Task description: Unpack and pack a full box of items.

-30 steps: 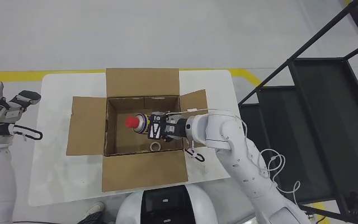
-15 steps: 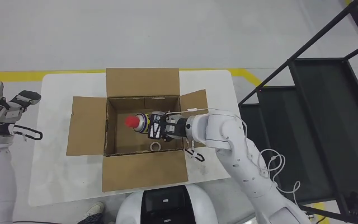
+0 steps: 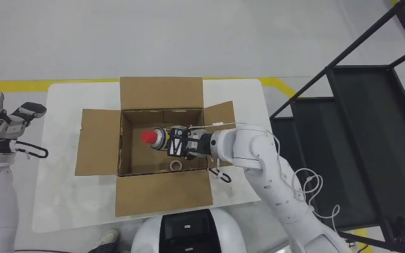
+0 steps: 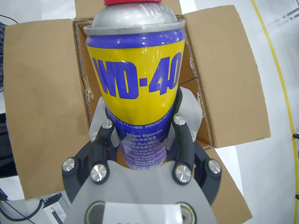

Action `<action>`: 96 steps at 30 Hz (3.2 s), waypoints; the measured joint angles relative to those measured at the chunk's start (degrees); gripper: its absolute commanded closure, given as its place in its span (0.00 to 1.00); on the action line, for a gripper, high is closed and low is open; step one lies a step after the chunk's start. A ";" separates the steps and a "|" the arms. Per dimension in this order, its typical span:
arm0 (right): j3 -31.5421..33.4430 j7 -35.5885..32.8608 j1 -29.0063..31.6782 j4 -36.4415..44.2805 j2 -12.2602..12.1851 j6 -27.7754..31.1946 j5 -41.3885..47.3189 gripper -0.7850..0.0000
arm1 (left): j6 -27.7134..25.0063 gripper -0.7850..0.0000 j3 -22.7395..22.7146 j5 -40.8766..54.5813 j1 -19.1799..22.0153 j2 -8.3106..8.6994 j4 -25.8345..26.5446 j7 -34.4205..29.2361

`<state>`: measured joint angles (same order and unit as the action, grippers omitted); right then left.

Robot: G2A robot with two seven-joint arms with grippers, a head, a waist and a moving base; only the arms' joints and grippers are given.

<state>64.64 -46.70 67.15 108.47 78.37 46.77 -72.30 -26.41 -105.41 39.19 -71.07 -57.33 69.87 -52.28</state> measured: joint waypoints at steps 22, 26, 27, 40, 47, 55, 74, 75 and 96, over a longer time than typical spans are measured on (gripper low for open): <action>45.04 50.67 28.17 -4.75 -3.89 1.08 8.80 1.00 | 0.00 0.00 0.00 0.00 0.00 0.00 0.00 0.00; 44.98 50.82 28.13 -4.94 -3.90 1.15 8.78 1.00 | 0.00 0.00 0.00 0.00 0.00 0.00 0.00 0.00; 44.98 50.79 28.13 -4.92 -3.90 1.14 8.79 1.00 | 0.00 0.00 0.00 0.00 0.00 0.00 0.00 0.00; 44.98 50.79 28.13 -4.93 -3.90 1.13 8.80 1.00 | 0.00 0.00 0.00 0.00 0.00 0.00 0.00 0.00; 43.89 52.10 26.42 -12.99 -4.22 2.98 14.01 1.00 | 0.00 0.00 0.00 0.00 0.00 0.00 0.00 0.00; 42.28 66.67 23.86 -27.62 -4.26 -0.28 3.64 1.00 | 0.00 0.00 0.00 0.00 0.00 0.00 0.00 0.00; 32.78 94.72 9.64 -62.71 -4.57 -13.39 -14.44 1.00 | 0.00 0.00 0.00 0.00 0.00 0.00 0.00 0.00; 32.40 94.97 8.95 -63.94 -4.59 -13.40 -14.69 1.00 | 0.00 0.00 0.00 0.00 0.00 0.00 0.00 0.00; 26.24 102.97 1.27 -80.43 -4.95 -14.29 -17.21 0.00 | 0.00 0.00 0.00 0.00 0.00 0.00 0.00 0.00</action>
<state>90.88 56.27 68.42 28.04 73.42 32.48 -89.52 -26.41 -105.41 39.19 -71.07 -57.33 69.87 -52.28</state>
